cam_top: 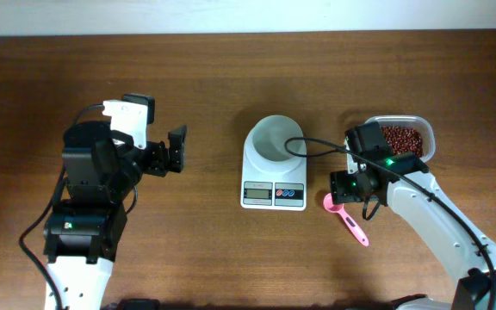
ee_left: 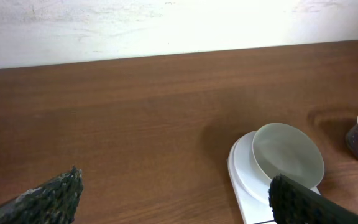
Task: Scoop and weigh 50g on scale
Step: 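Grasp the pink scoop handle with the right gripper and lift it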
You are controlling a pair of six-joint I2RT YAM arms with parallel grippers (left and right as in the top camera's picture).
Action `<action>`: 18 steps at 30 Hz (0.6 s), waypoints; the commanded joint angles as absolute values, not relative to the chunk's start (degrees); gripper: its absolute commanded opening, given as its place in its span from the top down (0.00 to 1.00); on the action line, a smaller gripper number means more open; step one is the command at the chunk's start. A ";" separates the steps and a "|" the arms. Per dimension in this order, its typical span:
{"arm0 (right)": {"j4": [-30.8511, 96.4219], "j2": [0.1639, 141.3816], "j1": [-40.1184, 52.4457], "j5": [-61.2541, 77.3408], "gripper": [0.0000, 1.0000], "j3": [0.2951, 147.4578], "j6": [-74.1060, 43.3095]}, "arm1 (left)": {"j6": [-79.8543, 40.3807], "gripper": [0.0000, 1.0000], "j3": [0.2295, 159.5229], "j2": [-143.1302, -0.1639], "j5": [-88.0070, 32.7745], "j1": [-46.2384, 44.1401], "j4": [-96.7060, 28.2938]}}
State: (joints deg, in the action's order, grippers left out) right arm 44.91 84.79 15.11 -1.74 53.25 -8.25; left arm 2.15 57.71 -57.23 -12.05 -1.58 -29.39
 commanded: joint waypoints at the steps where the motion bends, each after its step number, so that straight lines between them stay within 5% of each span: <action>1: 43.13 85.36 15.35 -2.61 0.30 51.20 -3.33 | 2.61 0.01 58.65 -57.32 -12.67 -1.61 -29.28; 10: 38.85 93.76 15.35 1.10 0.58 50.02 -3.16 | 2.61 0.01 58.65 -57.32 -12.67 -1.61 -29.30; 13: 38.72 95.00 15.35 1.96 0.78 50.02 -3.20 | 2.61 0.01 58.65 -57.32 -12.67 -1.61 -29.30; 18: 38.06 94.98 15.31 5.98 0.96 50.04 -9.69 | 2.61 0.01 58.65 -57.32 -12.67 -1.61 -29.30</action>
State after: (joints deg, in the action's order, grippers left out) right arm 38.30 94.78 15.11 4.14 50.41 -4.49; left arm 2.15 57.71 -57.23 -12.05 -1.58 -29.39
